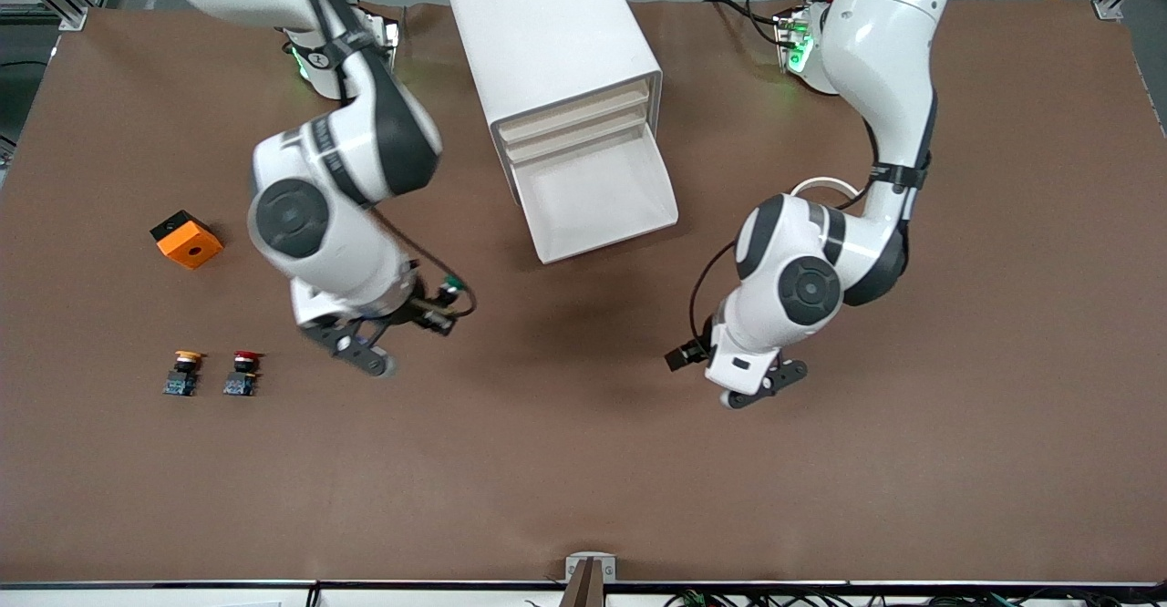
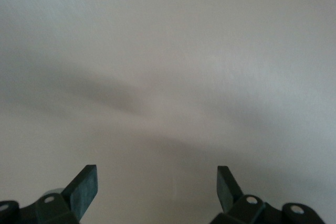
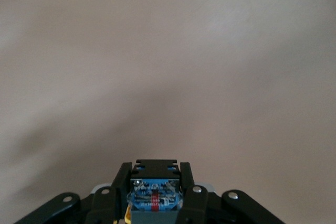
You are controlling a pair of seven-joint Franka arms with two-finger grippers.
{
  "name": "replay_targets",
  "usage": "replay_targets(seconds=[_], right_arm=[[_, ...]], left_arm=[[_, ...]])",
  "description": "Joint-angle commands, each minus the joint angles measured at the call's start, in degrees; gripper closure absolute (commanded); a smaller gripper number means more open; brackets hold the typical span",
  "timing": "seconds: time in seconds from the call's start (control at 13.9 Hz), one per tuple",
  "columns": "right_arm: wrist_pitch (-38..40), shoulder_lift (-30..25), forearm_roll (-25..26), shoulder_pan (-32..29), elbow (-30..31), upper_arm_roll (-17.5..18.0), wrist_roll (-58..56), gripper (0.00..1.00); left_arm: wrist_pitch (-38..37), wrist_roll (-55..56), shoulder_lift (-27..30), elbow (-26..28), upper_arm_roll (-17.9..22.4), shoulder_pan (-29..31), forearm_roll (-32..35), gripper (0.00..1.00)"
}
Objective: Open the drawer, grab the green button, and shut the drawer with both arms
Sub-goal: 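Carry the green button out with the right gripper while the left gripper reaches the drawer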
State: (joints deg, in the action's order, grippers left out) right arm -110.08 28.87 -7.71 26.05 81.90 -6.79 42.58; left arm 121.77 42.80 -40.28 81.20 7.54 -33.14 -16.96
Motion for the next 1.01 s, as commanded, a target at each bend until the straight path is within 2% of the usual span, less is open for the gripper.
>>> replay_targets(seconds=[0.0,0.22,0.5,0.94], right_arm=[[-8.9,-1.9,-0.6,-5.7,9.5,1.0,-14.5,1.0],[-19.4,-1.4,-0.5,-11.8,15.6,0.9,-31.5,1.0],[-25.2,4.5,0.0,-19.0,15.4,0.9,-45.0,1.0],[-25.5,10.1,-0.6,-20.3,14.2,0.9,-44.2,1.0]], left_arm=[[2.1,2.7,1.6,3.4,0.4,-2.4,-0.6,0.0],[3.6,6.1,2.3,6.0,0.5,-5.5,-0.6,0.0],[8.4,6.2,5.9,13.7,0.5,-9.4,-0.6,0.0],[10.0,10.0,8.6,20.7,0.6,-14.5,-0.2,0.0]])
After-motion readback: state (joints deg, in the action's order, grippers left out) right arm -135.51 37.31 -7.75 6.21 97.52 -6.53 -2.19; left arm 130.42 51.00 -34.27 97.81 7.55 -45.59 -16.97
